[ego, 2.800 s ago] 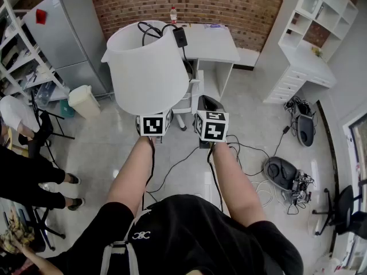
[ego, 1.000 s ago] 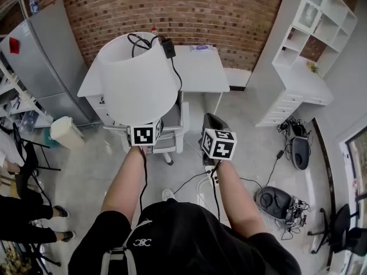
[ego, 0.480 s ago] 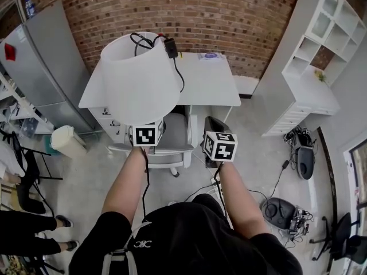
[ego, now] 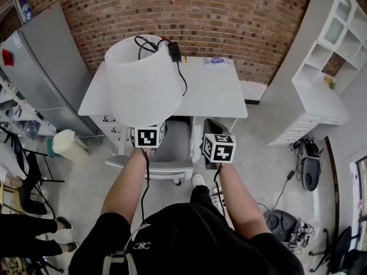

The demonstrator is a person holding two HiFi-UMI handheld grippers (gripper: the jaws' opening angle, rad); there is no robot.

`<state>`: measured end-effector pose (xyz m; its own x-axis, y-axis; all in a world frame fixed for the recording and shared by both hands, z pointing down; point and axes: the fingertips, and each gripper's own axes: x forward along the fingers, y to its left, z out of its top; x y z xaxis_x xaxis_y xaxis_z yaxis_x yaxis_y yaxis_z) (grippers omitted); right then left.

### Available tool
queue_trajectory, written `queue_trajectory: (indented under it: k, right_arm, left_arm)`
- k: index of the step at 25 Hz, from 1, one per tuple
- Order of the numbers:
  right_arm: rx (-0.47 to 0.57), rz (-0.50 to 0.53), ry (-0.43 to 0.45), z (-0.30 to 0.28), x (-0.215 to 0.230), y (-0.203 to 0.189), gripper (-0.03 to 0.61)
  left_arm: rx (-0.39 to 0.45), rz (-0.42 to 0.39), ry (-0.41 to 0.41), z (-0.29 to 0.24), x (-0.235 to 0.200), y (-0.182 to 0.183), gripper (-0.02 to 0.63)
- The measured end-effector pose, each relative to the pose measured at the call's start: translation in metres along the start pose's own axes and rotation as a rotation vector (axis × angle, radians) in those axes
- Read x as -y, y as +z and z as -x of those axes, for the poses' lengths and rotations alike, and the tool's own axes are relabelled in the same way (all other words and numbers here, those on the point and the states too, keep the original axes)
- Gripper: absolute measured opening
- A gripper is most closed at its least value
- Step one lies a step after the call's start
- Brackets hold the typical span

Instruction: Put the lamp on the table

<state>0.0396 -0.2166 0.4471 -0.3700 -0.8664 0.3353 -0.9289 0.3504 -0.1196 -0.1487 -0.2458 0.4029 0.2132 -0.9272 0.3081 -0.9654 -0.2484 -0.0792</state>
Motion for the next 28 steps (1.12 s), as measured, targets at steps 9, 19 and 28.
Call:
queue_trajectory:
  k: [9,19,28]
  right_arm:
    - [-0.01,0.033,0.072,-0.102,0.059,0.043,-0.002]
    - [-0.079,0.03,0.126,-0.192,0.118,0.045,-0.002]
    - [-0.168,0.028,0.144,-0.259,0.164,0.021,-0.002]
  left_arm:
    - [0.003,0.068,0.037,-0.115,-0.011,0.032,0.091]
    - [-0.01,0.077,0.071,-0.247,-0.022,0.045,0.091]
    - [-0.044,0.071,0.086,-0.36,-0.036,0.017,0.091]
